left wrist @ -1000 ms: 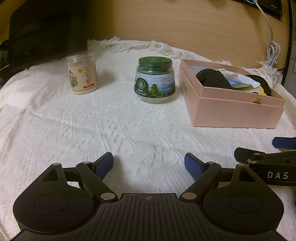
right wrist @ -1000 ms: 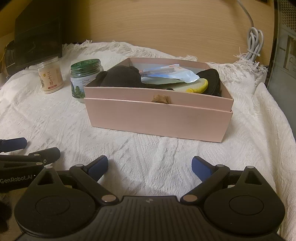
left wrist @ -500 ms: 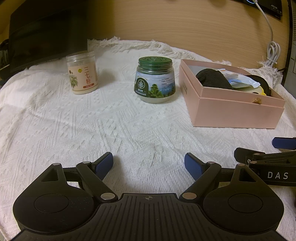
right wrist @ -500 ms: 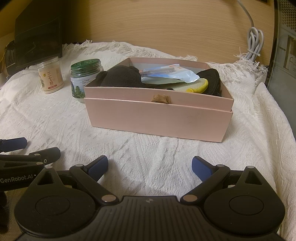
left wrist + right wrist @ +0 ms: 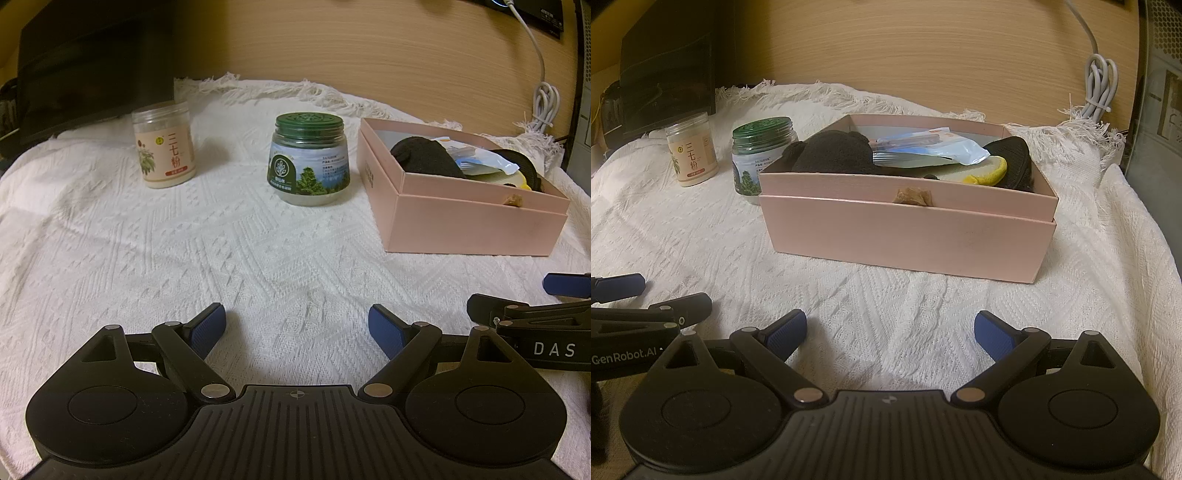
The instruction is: Organize soft objects
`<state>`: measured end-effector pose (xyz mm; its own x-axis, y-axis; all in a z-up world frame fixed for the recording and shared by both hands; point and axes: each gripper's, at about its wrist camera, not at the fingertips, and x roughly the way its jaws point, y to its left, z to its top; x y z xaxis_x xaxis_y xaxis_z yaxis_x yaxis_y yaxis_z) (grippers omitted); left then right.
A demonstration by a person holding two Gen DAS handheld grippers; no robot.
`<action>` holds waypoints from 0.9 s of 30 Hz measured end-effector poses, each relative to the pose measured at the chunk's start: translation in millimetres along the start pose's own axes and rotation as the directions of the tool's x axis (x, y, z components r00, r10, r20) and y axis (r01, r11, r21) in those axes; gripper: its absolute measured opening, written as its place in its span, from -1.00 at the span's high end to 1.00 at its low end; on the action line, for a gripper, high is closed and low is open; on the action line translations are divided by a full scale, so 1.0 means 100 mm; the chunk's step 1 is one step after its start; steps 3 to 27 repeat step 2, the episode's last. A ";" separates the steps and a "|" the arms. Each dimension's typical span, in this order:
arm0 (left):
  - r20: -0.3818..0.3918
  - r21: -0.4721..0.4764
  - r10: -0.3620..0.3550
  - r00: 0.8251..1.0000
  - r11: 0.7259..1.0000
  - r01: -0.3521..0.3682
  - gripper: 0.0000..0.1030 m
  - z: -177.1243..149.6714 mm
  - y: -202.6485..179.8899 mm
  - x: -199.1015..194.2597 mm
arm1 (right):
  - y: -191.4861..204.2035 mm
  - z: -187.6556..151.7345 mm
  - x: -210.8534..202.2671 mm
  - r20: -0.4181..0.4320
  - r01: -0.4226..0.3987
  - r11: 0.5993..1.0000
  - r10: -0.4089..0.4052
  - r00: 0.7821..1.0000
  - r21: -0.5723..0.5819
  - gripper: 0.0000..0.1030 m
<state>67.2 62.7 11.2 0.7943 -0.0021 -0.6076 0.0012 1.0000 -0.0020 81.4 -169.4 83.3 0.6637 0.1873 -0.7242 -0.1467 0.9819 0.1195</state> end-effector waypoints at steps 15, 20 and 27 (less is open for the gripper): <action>-0.001 -0.001 -0.004 1.000 1.000 0.004 -0.72 0.00 0.01 0.00 | 0.00 0.00 0.00 0.000 0.000 1.000 0.000 1.000 0.000 -0.90; -0.001 -0.001 -0.004 1.000 1.000 0.004 -0.72 0.00 0.01 0.00 | 0.00 0.00 0.00 0.000 0.000 1.000 0.000 1.000 0.000 -0.90; -0.001 -0.001 -0.004 1.000 1.000 0.004 -0.72 0.00 0.01 0.00 | 0.00 0.00 0.00 0.000 0.000 1.000 0.000 1.000 0.000 -0.90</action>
